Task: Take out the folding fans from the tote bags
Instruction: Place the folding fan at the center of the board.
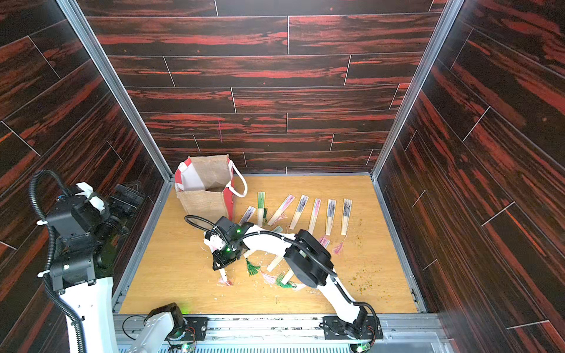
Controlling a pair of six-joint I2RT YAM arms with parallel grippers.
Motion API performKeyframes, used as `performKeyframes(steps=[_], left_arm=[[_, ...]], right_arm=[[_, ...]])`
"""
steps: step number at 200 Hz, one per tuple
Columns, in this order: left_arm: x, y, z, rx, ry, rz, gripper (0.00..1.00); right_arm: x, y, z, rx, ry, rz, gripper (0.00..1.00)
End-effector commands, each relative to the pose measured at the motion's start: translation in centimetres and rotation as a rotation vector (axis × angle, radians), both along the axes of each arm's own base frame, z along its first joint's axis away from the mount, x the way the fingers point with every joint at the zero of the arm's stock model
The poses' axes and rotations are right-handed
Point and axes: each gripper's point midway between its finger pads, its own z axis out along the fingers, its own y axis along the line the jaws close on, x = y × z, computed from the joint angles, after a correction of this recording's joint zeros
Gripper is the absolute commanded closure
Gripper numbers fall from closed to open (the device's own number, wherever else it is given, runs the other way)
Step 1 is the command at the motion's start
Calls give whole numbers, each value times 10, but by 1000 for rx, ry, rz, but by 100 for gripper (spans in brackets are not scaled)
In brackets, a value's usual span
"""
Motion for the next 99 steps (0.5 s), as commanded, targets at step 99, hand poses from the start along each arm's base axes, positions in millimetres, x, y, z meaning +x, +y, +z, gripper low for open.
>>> performKeyframes(steps=[99], left_arm=[[1, -2, -15, 19, 37, -25, 1]], right_arm=[[5, 7, -61, -159, 47, 72, 96]])
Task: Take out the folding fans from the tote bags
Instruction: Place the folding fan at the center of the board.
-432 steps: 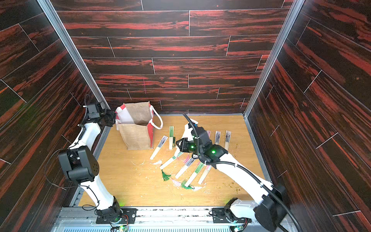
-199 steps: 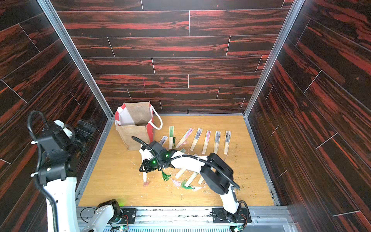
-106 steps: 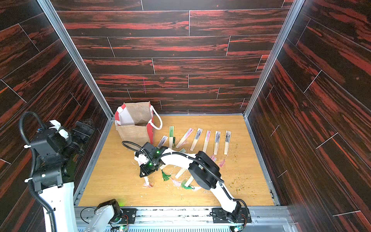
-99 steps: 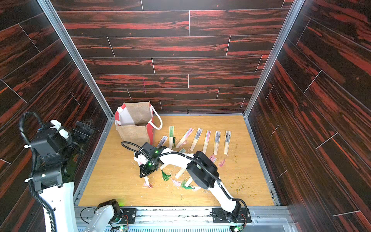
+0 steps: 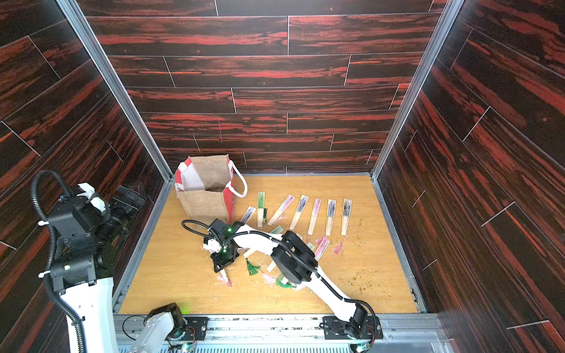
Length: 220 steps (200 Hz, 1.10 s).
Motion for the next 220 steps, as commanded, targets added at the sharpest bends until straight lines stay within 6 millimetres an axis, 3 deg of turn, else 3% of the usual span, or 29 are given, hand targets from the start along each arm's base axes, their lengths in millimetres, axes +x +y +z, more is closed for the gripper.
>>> performKeyframes(steps=[1, 57, 141, 170, 220], left_arm=[[1, -2, -6, 0, 12, -15, 1], [1, -2, -6, 1, 5, -16, 1], [5, -4, -5, -14, -7, -27, 1], [3, -3, 0, -6, -17, -21, 1], [1, -4, 2, -3, -23, -22, 1]], right_arm=[[-5, -5, -21, -53, 33, 25, 95], [8, -13, -35, -105, 42, -19, 89], [28, -34, -41, -212, -73, -80, 65], [33, -37, -31, -213, -109, -105, 58], [43, -48, -10, -238, -196, -142, 59]])
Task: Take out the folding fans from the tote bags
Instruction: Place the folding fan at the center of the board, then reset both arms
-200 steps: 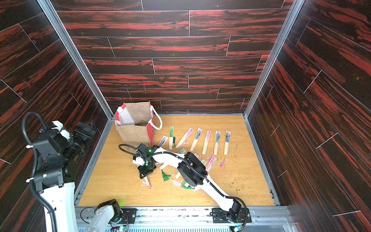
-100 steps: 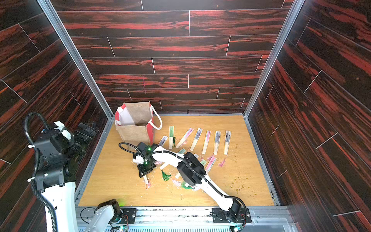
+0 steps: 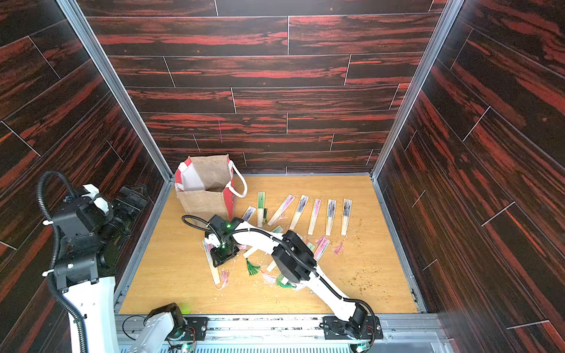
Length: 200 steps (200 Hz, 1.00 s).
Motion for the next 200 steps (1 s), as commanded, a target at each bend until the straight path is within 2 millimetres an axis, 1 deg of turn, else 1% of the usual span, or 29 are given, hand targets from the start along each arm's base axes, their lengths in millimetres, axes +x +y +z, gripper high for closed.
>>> performKeyframes(steps=[1, 7, 27, 56, 76, 96, 112, 127, 153, 165, 178, 188, 190, 192, 193, 194, 200], left_arm=[[-1, -1, 8, 10, -30, -4, 1], [-1, -1, 8, 10, -30, -3, 1], [-2, 2, 6, 21, -21, 10, 1], [-6, 8, -5, 44, 23, 42, 1], [-10, 13, -13, 67, 48, 74, 1], [-17, 21, -22, 100, 75, 119, 1], [-21, 28, -28, 125, 93, 156, 1], [-25, 32, -36, 143, 113, 179, 1], [-25, 37, -47, 148, 112, 208, 1], [-27, 39, -54, 142, 112, 227, 1], [-28, 43, -64, 135, 125, 251, 1], [-29, 45, -72, 136, 140, 262, 1], [-29, 45, -73, 136, 143, 263, 1], [-28, 46, -76, 136, 149, 265, 1], [-28, 46, -76, 136, 150, 266, 1], [-28, 46, -78, 135, 153, 267, 1], [-29, 47, -82, 135, 162, 272, 1]], right_arm=[[9, -35, -11, -147, -63, -40, 60], [8, -36, -7, -147, -77, -40, 60], [5, -39, 17, -127, -141, -34, 59], [0, -50, 63, -63, -221, -59, 59], [-1, -67, 97, -17, -277, -102, 57], [2, -92, 127, 9, -358, -173, 54], [8, -120, 147, 18, -424, -250, 51], [16, -151, 164, 17, -482, -340, 50], [35, -213, 196, 21, -592, -537, 44], [43, -242, 208, 20, -639, -628, 41], [51, -274, 216, 3, -682, -726, 36], [57, -299, 220, -20, -713, -812, 28], [58, -305, 221, -25, -717, -831, 23], [59, -310, 222, -34, -721, -851, 11], [59, -313, 223, -34, -725, -860, 6], [60, -315, 223, -37, -727, -870, 4], [62, -332, 225, -59, -740, -928, 1]])
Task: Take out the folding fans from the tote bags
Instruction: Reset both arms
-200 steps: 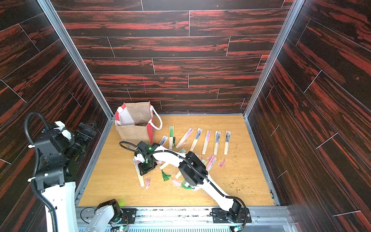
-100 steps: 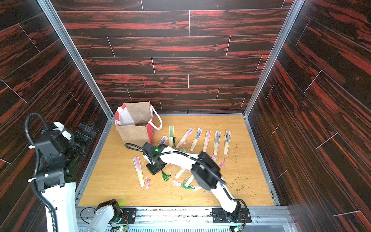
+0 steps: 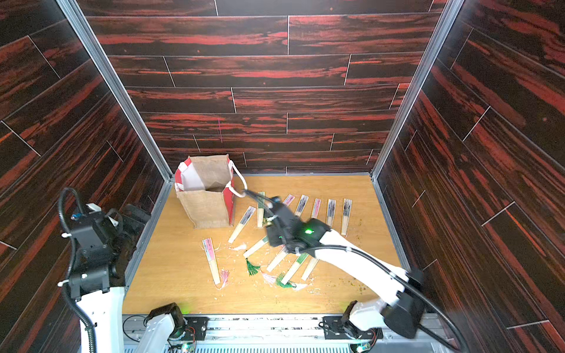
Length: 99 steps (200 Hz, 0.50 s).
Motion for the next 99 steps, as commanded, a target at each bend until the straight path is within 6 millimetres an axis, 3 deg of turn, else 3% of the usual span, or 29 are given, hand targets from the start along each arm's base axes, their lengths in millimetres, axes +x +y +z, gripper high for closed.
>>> performKeyframes(steps=[1, 36, 46, 99], left_arm=[[-3, 10, -9, 18, 6, 55, 1], [-6, 16, -48, -24, 75, 107, 1], [-5, 19, -48, -18, 43, 125, 1], [-32, 29, -56, 41, -55, 236, 1]], right_arm=[[12, -63, 9, -30, -71, -264, 1], [12, -138, 18, -61, -172, -522, 1], [10, -157, 19, -83, -204, -582, 1], [9, -210, 19, -109, -324, -708, 1]])
